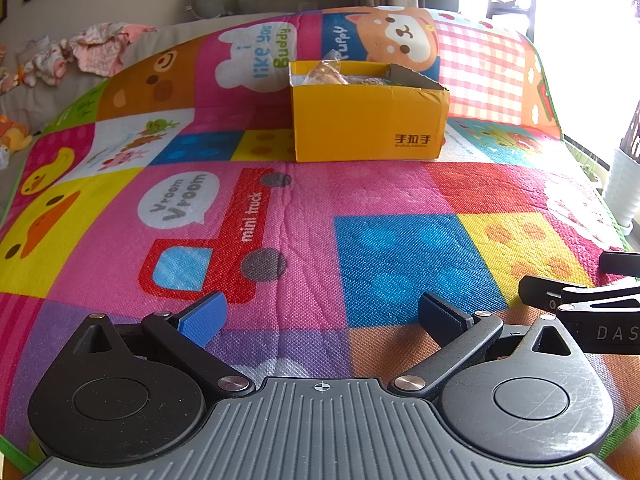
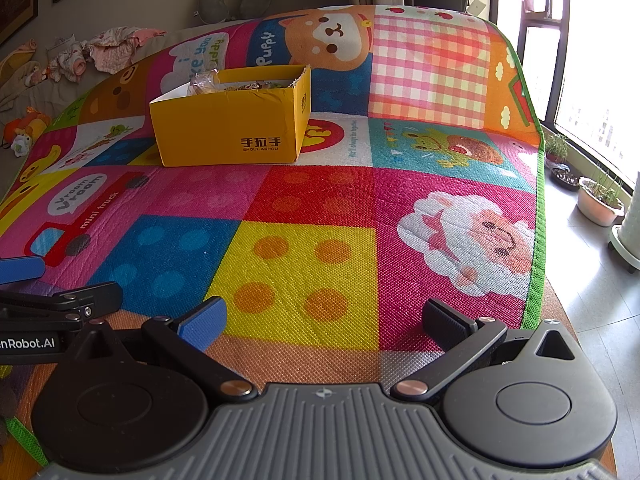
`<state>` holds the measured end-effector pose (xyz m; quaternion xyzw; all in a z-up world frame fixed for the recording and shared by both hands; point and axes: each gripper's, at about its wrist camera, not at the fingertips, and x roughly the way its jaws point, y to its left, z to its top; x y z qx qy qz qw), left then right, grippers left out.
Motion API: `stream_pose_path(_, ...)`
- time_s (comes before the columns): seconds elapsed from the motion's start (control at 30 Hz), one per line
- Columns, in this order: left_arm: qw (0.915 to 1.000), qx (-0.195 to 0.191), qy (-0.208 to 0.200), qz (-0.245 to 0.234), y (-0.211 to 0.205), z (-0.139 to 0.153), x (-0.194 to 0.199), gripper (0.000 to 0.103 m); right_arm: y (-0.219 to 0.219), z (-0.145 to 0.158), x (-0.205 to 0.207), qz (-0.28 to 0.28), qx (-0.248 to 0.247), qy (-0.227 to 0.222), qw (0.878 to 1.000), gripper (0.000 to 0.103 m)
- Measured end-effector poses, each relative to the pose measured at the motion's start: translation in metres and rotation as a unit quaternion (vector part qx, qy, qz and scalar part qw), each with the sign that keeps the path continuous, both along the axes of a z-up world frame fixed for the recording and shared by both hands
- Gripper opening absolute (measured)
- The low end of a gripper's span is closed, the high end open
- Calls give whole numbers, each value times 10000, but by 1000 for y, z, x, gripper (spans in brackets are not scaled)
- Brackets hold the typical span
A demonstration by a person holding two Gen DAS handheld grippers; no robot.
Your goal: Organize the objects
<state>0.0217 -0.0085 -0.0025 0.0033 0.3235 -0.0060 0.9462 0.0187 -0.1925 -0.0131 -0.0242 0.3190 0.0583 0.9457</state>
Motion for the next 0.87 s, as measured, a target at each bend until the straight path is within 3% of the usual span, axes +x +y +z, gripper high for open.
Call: stream_pose_path(0.87, 10000, -18, -12, -8, -1, 1, 0, 103, 0, 0, 0, 0, -1, -4, 10000, 103)
